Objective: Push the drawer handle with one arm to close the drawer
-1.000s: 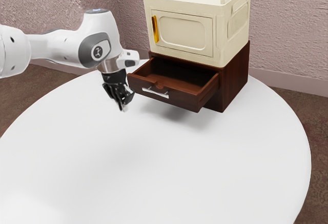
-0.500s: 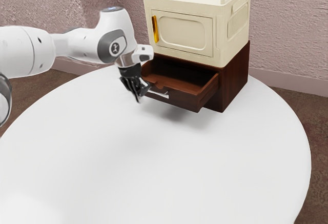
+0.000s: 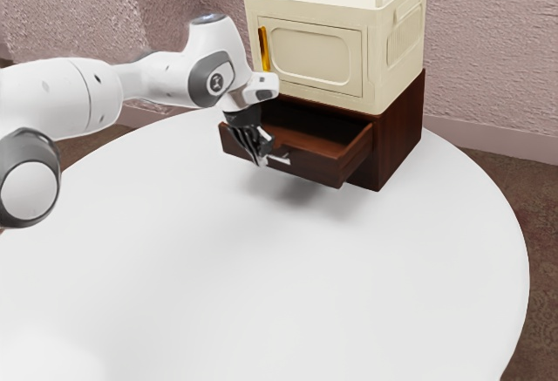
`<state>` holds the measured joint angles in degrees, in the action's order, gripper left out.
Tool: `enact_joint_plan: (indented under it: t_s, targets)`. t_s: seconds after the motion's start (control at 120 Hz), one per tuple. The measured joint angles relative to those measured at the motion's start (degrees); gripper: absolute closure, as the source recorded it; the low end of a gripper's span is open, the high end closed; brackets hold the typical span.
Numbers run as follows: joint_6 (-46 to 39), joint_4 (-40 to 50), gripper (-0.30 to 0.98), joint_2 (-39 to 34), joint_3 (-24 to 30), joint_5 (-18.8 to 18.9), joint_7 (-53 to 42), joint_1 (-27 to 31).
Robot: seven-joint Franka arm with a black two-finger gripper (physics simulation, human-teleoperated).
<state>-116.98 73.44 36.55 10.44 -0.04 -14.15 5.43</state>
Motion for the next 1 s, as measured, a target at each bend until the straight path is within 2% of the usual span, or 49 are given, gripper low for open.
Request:
enact_joint_plan:
  t_s: [0.517, 1.0]
  targets:
    - [-6.4, -9.0, 0.71, 7.6, 3.1, 4.0, -1.0, 0.7]
    - [-17.4, -16.2, 0.68, 14.2, 4.1, 4.9, -3.6, 0.8]
